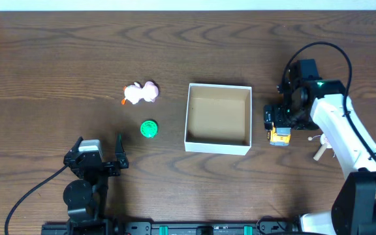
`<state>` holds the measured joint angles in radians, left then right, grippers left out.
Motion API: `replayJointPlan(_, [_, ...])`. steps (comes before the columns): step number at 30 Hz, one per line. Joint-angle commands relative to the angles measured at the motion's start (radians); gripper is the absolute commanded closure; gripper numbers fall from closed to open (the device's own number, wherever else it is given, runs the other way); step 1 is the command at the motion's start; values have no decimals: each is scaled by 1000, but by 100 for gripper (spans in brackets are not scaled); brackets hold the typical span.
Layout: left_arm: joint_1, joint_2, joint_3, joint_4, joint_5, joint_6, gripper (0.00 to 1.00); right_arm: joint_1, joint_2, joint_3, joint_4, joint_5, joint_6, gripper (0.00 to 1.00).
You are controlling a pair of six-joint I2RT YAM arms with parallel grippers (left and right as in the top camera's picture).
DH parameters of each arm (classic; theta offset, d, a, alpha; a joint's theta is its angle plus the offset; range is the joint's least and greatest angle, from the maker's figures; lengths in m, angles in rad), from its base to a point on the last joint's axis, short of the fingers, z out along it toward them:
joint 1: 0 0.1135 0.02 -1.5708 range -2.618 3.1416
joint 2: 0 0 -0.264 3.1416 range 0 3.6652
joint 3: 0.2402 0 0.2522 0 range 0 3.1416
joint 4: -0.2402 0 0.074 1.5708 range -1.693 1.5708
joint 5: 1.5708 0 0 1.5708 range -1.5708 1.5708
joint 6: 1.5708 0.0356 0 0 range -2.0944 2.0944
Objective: Pack container
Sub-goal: 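Move the right gripper over the grey-yellow toy truck and lower, then close the right gripper on the toy truck and lift it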
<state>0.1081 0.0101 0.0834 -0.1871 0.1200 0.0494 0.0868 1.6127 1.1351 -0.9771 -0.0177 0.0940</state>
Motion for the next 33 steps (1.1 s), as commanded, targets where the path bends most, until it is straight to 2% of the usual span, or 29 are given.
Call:
replayJointPlan(1, [-4, -6, -14, -35, -1, -5, 2, -12, 5, -62, 59, 18, -6, 1])
replayJointPlan(6, [-4, -6, -14, -35, -1, -5, 2, -12, 5, -186, 209, 20, -7, 1])
replayJointPlan(13, [-4, -6, -14, -35, -1, -5, 2, -12, 5, -266, 296, 86, -6, 1])
replayJointPlan(23, [-4, -6, -14, -35, -1, -5, 2, -12, 5, -270, 342, 97, -22, 18])
replayJointPlan(26, [-4, -6, -14, -35, -1, -5, 2, -12, 5, -269, 357, 97, -22, 18])
replayJointPlan(33, [-4, -6, -14, -35, -1, -5, 2, -12, 5, -270, 383, 96, -22, 8])
